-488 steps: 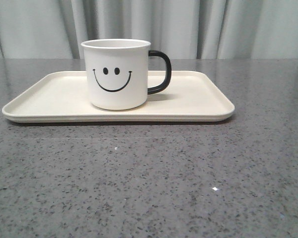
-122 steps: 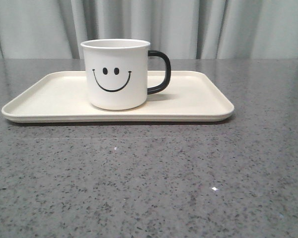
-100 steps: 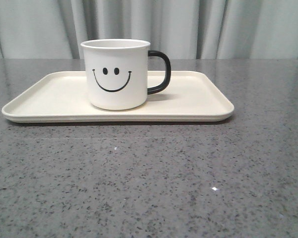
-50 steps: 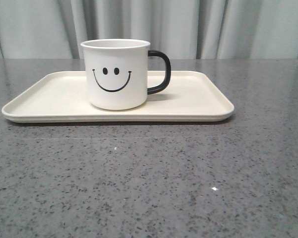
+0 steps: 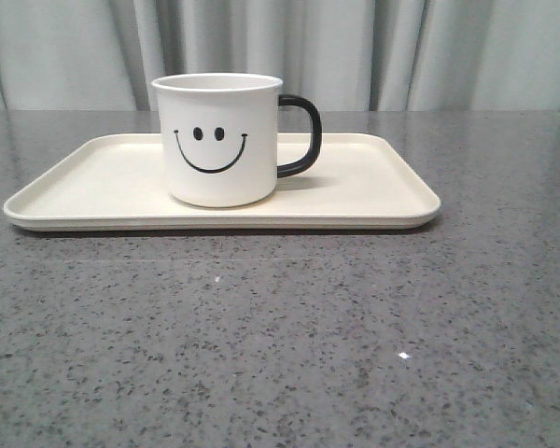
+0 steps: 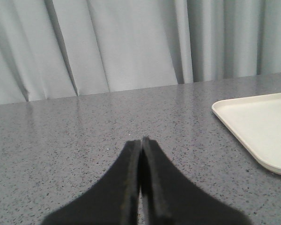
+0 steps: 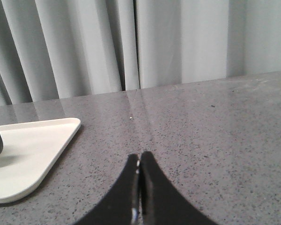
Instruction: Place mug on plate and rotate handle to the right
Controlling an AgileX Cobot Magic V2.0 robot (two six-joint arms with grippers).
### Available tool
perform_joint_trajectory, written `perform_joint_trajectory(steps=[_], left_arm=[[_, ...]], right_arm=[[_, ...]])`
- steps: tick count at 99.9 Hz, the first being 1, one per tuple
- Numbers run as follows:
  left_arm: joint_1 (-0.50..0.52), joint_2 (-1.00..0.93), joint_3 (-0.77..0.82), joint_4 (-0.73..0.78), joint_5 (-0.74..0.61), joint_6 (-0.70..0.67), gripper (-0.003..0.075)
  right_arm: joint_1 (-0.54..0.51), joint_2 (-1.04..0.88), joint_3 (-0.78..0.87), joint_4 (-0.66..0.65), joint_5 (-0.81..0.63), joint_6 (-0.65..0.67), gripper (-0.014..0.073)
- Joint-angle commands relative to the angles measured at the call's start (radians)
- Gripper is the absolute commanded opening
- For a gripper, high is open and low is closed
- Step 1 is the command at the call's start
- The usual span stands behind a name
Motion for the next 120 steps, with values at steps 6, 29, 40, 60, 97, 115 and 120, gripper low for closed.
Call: perform_joint_trajectory(steps=[6,29,40,60,97,115,120], left_arm=[[0.003,-0.029,0.008,-0.008,-0.076,-0.008,-0.002],[0.003,-0.029,0.008,-0.008,-0.076,-0.008,-0.002],[0.003,-0.029,0.008,-0.008,-0.076,-0.008,-0.002],[0.003,-0.029,0.008,-0.008,-0.076,-0.008,-0.002],[0.003,-0.029,0.008,-0.008,-0.076,-0.008,-0.002],[0.003,-0.029,0.008,-0.008,-0.076,-0.008,-0.002],[0.003,-0.029,0.008,-0.008,-0.076,-0.008,-0.002]], right_arm=[[-0.002,-0.021,0.0,-0.015,-0.088,-0.011,-0.0119],[-0.002,-0.021,0.0,-0.015,-0.085,-0.011,-0.0119],[-0.002,-0.021,-0.001,-0.034,-0.081,-0.01,-0.0119],[-0.002,-0.021,-0.001,-0.241,-0.082,0.156,-0.0119],[-0.002,-0.021,-0.001,-0.474,-0.081,0.361,-0.0119],[-0.002,-0.021,-0.001,-0.474,-0.081,0.361,-0.0119],[-0.002,-0.021,-0.001,-0.474,-0.081,0.36,-0.0119]])
